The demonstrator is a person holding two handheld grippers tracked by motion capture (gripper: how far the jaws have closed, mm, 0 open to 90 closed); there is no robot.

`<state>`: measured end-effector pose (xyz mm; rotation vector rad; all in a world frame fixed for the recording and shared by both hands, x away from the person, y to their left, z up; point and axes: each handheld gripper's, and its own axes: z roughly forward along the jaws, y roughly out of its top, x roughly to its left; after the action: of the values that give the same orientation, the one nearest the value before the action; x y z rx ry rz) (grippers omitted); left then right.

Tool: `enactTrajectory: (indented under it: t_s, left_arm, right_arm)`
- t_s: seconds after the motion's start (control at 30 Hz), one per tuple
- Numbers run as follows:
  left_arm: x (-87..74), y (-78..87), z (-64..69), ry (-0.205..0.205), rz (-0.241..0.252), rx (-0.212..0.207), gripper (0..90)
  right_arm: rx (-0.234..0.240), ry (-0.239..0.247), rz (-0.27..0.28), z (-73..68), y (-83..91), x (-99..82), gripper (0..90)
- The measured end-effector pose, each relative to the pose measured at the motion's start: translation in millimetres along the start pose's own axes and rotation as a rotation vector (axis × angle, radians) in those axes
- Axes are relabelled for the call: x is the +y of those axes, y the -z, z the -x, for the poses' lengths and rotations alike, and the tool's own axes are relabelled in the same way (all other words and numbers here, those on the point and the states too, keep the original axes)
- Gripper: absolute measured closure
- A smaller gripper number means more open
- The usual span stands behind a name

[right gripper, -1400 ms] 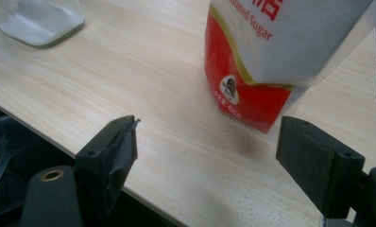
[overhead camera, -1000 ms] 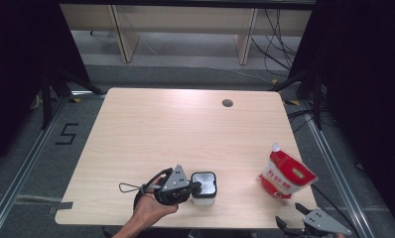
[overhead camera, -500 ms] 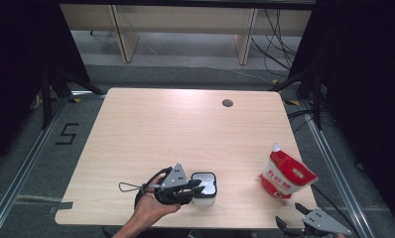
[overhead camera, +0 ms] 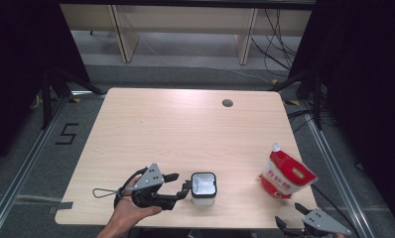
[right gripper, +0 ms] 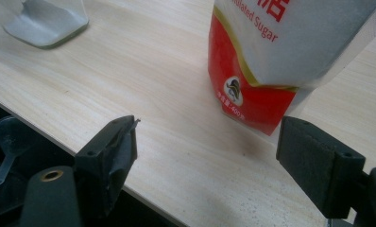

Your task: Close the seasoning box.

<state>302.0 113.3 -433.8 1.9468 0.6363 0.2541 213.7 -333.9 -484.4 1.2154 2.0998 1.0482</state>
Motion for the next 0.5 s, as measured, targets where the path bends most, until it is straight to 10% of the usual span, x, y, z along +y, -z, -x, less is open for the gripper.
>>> enactTrajectory:
  t_s: [0.2,0.5]
  left_arm:
    - [-24.3,11.5,-8.3,0.076,-0.023,0.043,33.9]
    - [-50.4,20.8,-15.2,0.077,-0.067,0.092,29.6]
  right_arm:
    - [0.01,0.005,0.001,-1.6,0.4,1.1,21.8]
    - [0.005,0.014,0.005,-1.2,0.4,1.0,21.7]
